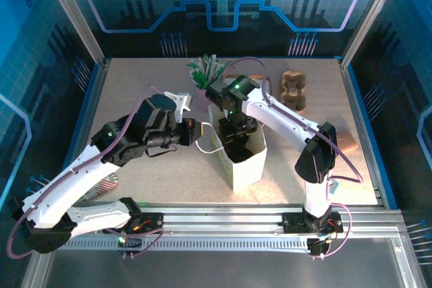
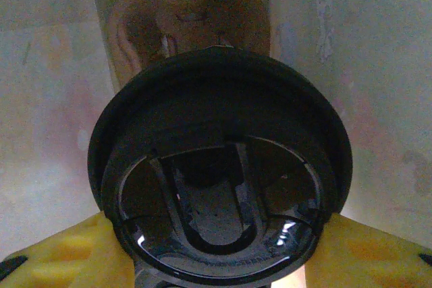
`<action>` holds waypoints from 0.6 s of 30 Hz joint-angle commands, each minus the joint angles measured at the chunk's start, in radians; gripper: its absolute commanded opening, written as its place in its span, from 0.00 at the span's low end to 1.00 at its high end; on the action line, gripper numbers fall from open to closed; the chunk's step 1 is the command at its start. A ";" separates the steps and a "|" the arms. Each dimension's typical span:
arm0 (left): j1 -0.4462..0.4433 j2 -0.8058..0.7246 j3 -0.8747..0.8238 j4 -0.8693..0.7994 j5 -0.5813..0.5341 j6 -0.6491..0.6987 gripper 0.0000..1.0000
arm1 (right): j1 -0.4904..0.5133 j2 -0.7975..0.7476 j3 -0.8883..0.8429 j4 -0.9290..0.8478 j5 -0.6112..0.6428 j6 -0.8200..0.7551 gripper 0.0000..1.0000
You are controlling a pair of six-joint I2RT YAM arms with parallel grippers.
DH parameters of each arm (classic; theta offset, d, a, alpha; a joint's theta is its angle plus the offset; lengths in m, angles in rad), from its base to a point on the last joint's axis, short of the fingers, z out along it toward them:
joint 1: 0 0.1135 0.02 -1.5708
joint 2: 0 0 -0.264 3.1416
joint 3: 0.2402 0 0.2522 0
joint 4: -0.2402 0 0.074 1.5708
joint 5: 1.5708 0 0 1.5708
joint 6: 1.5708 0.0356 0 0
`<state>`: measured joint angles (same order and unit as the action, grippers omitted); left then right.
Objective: Pack the takeout coffee
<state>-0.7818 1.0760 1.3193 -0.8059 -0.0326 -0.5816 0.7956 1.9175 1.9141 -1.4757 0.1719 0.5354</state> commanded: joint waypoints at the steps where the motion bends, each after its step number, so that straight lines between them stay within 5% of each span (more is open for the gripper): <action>1: -0.007 -0.023 -0.014 0.021 0.012 -0.014 0.00 | -0.012 0.022 0.065 -0.050 -0.012 0.024 0.50; 18: -0.017 -0.023 -0.036 0.078 0.056 0.006 0.00 | -0.007 0.160 0.257 -0.130 -0.006 0.018 0.50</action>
<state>-0.7895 1.0714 1.3033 -0.7654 -0.0025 -0.5846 0.7906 2.0491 2.1277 -1.5585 0.1711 0.5461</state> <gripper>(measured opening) 0.053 0.556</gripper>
